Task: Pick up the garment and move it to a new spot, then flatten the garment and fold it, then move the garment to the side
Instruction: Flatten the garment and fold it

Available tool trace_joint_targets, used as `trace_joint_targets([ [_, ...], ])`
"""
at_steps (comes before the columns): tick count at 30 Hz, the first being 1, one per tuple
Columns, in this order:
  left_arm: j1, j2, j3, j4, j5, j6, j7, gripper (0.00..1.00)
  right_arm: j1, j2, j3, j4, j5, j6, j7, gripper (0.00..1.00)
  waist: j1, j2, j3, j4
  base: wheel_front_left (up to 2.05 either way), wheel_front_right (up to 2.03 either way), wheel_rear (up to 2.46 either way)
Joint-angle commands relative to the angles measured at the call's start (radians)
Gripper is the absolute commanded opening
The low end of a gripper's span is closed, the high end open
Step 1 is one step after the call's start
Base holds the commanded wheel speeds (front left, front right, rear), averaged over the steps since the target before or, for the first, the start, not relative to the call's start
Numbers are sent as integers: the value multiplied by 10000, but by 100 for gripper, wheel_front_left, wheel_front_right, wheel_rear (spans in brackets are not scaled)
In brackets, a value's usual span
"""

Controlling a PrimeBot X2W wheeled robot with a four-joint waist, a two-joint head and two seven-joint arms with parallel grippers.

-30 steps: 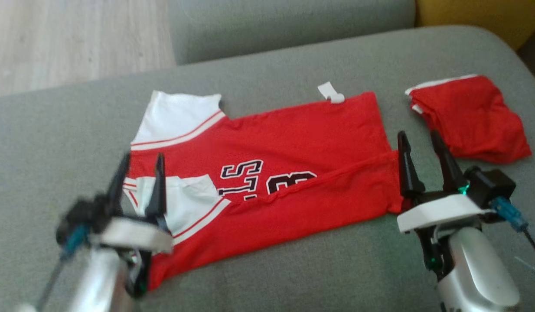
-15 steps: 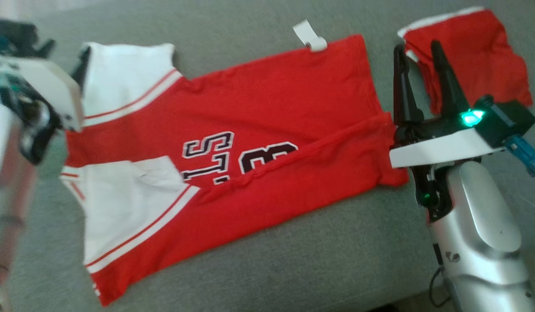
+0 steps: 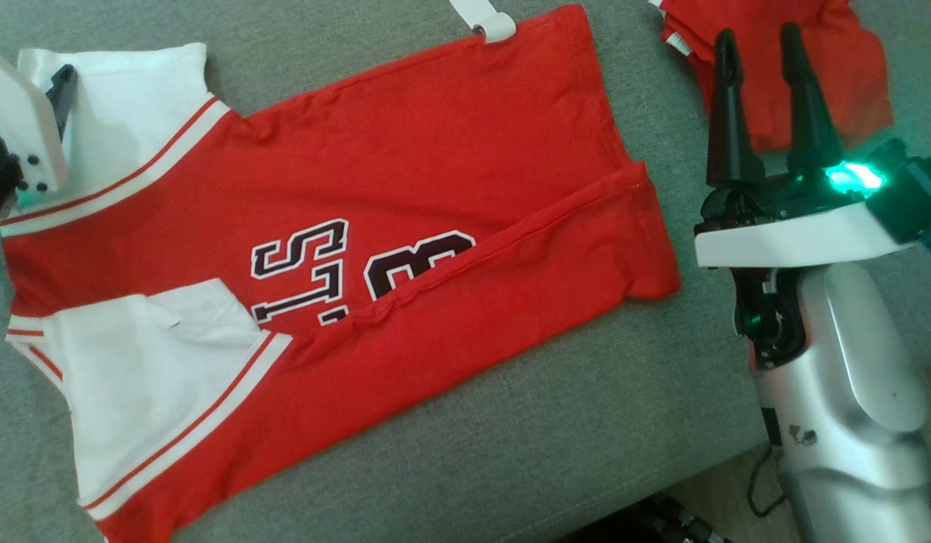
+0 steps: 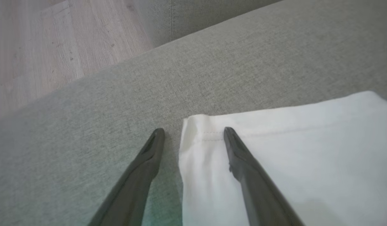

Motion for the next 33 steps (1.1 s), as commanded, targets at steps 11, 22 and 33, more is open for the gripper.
trace_joint_targets([
  [11, 154, 298, -908, -654, -1604, 18, 561, 0, -189, 79, 161, 184, -699, -7, -60, 100, -1, 0, -517, 497, 0, 0, 0],
  [22, 436, -298, -2021, -1915, -1532, 18, -3066, 0, -1183, -924, 518, 2117, -1234, -7, 799, 100, -1, 0, -2001, 2008, 0, 0, 0],
  [33, 1658, -636, -2586, -3432, -1402, 61, -5122, 0, -1880, -2393, 1270, 4690, -741, -7, 2286, 100, -1, 0, -2823, 3538, 0, 0, 0],
])
